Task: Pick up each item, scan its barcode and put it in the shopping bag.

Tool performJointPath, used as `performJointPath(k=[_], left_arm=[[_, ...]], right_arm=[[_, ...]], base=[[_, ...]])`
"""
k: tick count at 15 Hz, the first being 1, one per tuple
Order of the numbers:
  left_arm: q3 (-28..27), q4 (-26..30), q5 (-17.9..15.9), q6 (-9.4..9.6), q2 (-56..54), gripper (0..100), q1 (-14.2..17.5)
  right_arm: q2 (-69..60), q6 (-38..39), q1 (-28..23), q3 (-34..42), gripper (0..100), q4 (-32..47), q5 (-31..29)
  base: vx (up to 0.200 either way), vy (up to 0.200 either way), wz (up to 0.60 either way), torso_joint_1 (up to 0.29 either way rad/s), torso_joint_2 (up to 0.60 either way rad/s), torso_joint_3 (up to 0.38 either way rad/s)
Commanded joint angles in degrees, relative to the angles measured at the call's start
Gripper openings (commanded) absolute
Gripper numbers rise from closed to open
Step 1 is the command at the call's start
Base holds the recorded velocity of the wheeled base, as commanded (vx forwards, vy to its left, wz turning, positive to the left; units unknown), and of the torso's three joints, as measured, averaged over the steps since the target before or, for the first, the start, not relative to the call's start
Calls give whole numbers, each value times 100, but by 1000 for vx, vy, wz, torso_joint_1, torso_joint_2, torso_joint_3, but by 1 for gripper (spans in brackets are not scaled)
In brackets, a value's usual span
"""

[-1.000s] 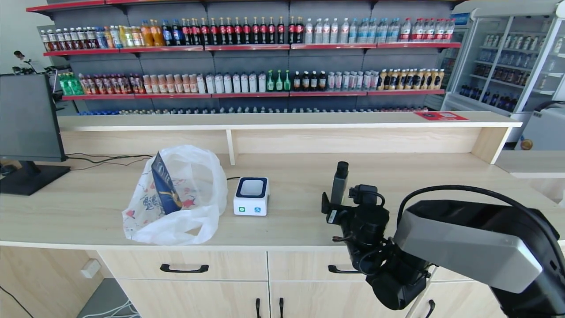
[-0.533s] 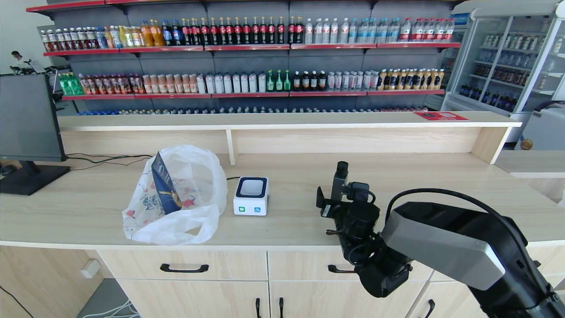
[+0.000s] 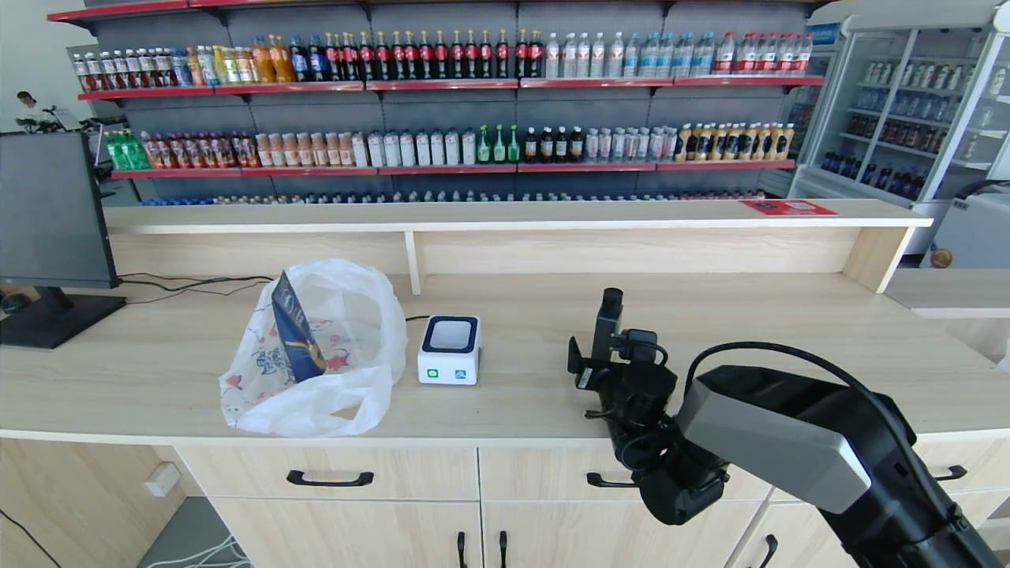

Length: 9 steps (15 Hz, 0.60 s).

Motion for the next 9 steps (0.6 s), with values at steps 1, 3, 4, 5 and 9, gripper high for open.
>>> performJointPath(k=[1,3,4,5,9], left_arm=[[0,2,0,4,0,0,-2],[0,2,0,4,0,0,-2],[0,2,0,4,0,0,-2],[0,2,0,4,0,0,-2],[0,2,0,4,0,0,-2]], right_arm=[[-8,4,-34,-30,100,67,17],[-8,4,-87,-267,100,242,43],[-17,4,-113,-487,100,436,43],[-17,4,-131,-584,100,515,61],[1,4,-166,-953,100,875,122]], base=[[0,0,0,0,0,0],[0,0,0,0,0,0],[0,0,0,0,0,0],[0,0,0,0,0,0],[0,0,0,0,0,0]])
